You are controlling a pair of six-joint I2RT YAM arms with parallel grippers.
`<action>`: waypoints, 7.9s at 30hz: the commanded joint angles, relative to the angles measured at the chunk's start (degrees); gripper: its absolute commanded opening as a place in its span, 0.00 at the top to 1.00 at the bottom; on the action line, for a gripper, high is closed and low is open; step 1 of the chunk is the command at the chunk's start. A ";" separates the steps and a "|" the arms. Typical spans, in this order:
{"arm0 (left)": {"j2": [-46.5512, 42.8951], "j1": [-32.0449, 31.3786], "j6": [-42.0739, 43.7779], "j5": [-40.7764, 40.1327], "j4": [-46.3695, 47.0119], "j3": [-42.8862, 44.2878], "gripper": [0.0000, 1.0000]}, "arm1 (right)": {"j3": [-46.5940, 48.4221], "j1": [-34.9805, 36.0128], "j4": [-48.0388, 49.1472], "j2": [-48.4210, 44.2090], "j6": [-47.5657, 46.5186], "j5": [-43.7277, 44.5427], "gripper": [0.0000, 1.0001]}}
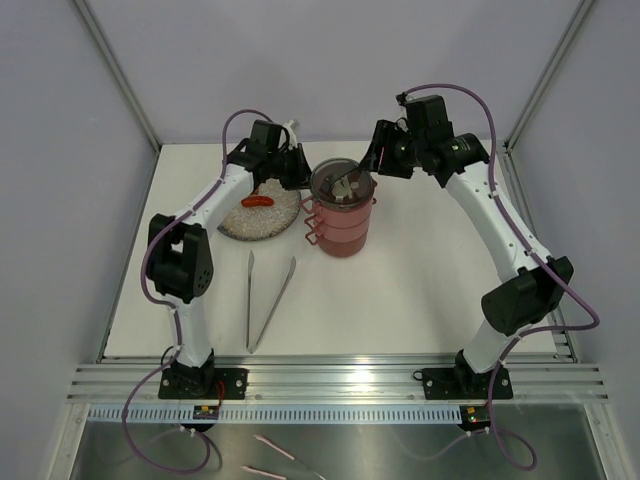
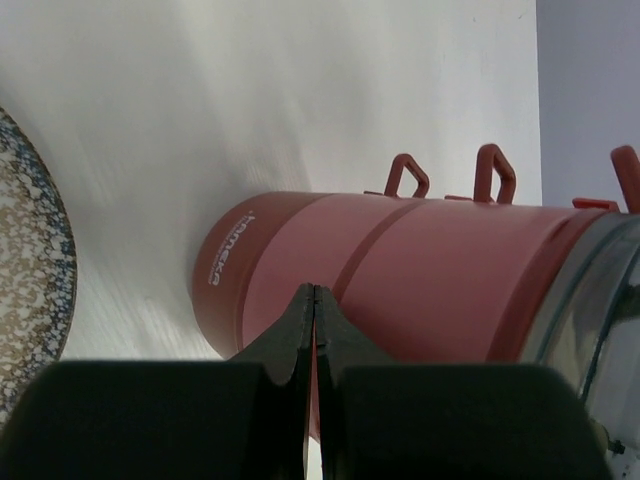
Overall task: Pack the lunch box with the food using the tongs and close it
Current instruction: Close the box lid on the packing box, then adjust the box lid on the packing box.
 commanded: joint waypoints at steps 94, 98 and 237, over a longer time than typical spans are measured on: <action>-14.66 -13.32 -4.87 -3.98 9.40 -19.88 1.00 | 13.31 11.58 -22.37 3.41 3.13 32.42 1.00; -14.48 -13.32 -4.87 -4.15 9.22 -19.70 1.00 | 10.41 10.61 -20.09 2.36 3.48 29.08 1.00; -28.55 -12.27 -0.48 -20.76 4.13 -22.60 1.00 | -5.75 6.66 -22.46 3.59 0.14 12.11 1.00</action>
